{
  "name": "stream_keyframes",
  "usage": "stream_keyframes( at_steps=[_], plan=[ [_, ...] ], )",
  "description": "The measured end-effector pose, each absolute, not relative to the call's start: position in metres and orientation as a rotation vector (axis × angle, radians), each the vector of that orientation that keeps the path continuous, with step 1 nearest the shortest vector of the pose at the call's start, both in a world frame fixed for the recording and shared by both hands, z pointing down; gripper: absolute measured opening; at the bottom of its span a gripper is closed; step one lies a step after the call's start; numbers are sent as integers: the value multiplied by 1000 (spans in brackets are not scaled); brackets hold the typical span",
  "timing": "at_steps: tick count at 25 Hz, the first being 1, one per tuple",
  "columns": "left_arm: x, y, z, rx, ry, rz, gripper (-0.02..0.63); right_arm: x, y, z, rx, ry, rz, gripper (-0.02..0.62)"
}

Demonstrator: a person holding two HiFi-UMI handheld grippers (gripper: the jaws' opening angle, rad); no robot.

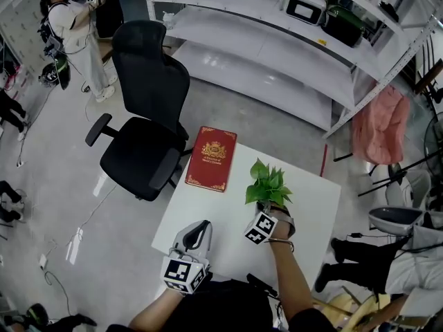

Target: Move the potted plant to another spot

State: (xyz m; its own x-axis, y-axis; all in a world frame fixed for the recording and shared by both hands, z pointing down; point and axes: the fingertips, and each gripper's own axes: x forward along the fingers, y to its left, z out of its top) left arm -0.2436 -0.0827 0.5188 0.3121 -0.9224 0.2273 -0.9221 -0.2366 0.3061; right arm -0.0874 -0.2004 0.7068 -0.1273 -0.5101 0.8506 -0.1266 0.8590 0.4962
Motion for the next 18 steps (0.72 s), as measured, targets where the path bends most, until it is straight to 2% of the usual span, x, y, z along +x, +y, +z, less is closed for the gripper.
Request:
stream_keyframes(
  at_steps=[18],
  plan=[
    [-253, -92, 530, 2182, -1614, -9, 31, -99, -192, 740, 425, -1628, -367, 15]
  ],
)
